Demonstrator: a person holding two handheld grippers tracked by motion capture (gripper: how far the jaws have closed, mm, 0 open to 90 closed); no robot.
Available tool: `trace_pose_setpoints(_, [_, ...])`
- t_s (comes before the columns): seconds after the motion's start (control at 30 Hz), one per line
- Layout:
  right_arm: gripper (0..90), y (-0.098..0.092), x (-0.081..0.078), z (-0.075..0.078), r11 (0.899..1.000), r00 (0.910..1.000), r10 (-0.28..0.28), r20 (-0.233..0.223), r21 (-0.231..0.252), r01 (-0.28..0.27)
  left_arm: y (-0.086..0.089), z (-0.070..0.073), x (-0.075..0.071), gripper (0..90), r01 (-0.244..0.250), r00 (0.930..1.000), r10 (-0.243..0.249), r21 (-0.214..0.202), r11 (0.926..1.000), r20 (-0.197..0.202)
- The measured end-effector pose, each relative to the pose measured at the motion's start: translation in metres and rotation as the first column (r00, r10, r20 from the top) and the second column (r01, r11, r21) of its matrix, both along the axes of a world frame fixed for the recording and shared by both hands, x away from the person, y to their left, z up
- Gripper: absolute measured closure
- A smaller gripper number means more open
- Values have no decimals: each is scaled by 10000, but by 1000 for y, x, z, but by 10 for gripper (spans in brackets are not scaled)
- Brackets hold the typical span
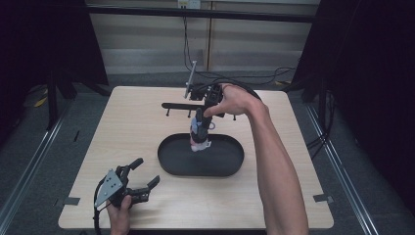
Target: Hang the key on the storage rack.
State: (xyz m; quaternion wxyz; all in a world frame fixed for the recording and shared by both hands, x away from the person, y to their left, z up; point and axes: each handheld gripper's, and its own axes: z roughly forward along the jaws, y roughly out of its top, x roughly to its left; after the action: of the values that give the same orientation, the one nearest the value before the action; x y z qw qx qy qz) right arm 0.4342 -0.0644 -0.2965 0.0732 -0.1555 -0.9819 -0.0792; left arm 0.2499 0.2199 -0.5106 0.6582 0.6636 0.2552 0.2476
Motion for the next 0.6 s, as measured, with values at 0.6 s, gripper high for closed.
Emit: trace_pose_setpoints(0.6, [875, 3, 20, -4, 9998, 9999, -109, 2, -137, 109, 0, 0, 0, 156, 31, 10000, -31, 16, 10000, 10])
